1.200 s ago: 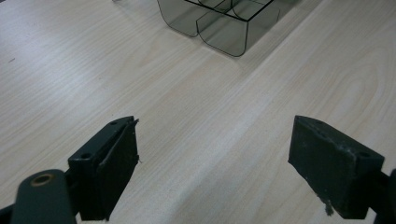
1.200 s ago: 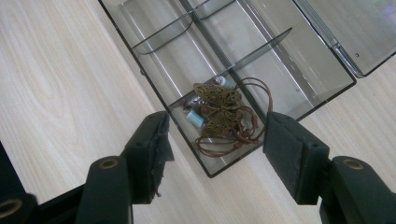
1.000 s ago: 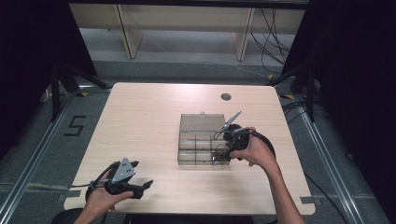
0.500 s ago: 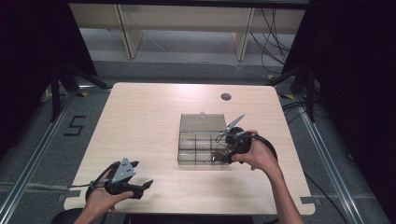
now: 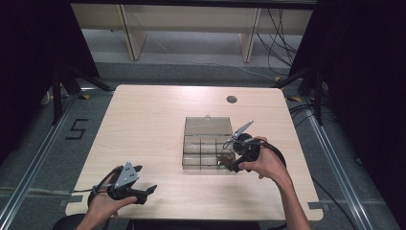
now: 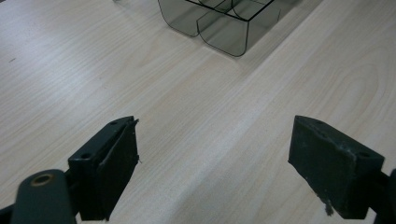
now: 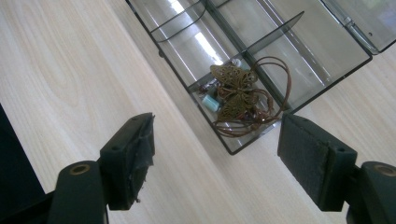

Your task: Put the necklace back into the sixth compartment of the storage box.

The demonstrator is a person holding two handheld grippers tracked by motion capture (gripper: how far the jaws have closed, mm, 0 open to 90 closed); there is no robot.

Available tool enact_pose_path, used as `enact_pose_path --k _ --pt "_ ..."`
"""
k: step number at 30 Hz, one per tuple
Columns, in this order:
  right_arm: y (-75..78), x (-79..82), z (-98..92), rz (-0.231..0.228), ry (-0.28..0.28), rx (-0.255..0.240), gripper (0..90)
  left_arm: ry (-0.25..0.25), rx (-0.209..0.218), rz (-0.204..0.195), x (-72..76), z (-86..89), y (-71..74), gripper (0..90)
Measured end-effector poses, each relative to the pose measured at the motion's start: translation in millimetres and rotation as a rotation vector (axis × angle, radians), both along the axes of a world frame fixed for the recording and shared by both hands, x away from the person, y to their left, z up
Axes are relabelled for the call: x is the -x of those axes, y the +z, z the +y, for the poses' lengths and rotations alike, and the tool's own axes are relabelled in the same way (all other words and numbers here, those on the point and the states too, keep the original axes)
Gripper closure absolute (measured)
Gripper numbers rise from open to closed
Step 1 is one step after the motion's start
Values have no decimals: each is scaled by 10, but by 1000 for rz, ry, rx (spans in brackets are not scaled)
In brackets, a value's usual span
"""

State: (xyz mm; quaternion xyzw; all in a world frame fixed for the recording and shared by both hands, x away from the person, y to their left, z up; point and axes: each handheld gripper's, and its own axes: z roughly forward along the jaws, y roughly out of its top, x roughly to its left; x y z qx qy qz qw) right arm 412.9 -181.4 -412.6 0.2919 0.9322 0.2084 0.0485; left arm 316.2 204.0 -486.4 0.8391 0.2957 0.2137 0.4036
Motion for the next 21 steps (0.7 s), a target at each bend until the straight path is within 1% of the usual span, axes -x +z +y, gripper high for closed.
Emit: enact_pose_path --k 2,3,4,8,9,10,11,12,13,15,16,17,19,20,21 --pt "-3 17 -7 6 -5 -1 283 1 1 0 1 -1 -1 152" --pt "-10 22 -11 3 -5 -4 283 7 -6 6 5 3 2 151" --pt "-11 28 -15 3 -6 -4 283 5 -9 3 2 5 4 151" --pt "-5 67 -21 7 -27 -6 281 4 -1 9 5 3 2 151" --pt "-13 64 -24 -5 -14 -7 281 4 -1 9 5 4 2 151" --pt "-12 71 -28 -3 -13 -4 281 -5 -9 -1 -2 9 8 152" --pt "-10 90 -24 2 -37 3 281 -10 -9 0 -1 10 10 151" --pt "-16 93 -27 1 -28 -4 281 -7 -5 3 2 7 8 152" --pt "-17 114 -24 12 -47 -3 281 -7 -5 3 2 7 8 152" --pt "-38 105 -34 -6 -17 -5 281 -8 -5 2 1 6 8 152" --pt "-30 126 -32 -3 -34 -4 281 -8 -6 2 2 6 8 151" --pt "-32 121 -43 -10 -21 -4 281 -8 -5 2 2 6 9 152" --pt "-38 139 -44 -7 -35 -4 279 -8 -6 1 2 6 10 152" --pt "-45 134 -51 -15 -20 -7 276 -8 -6 1 1 7 9 151" --pt "-43 147 -53 -4 -38 -2 272 -7 -6 2 2 6 8 151"
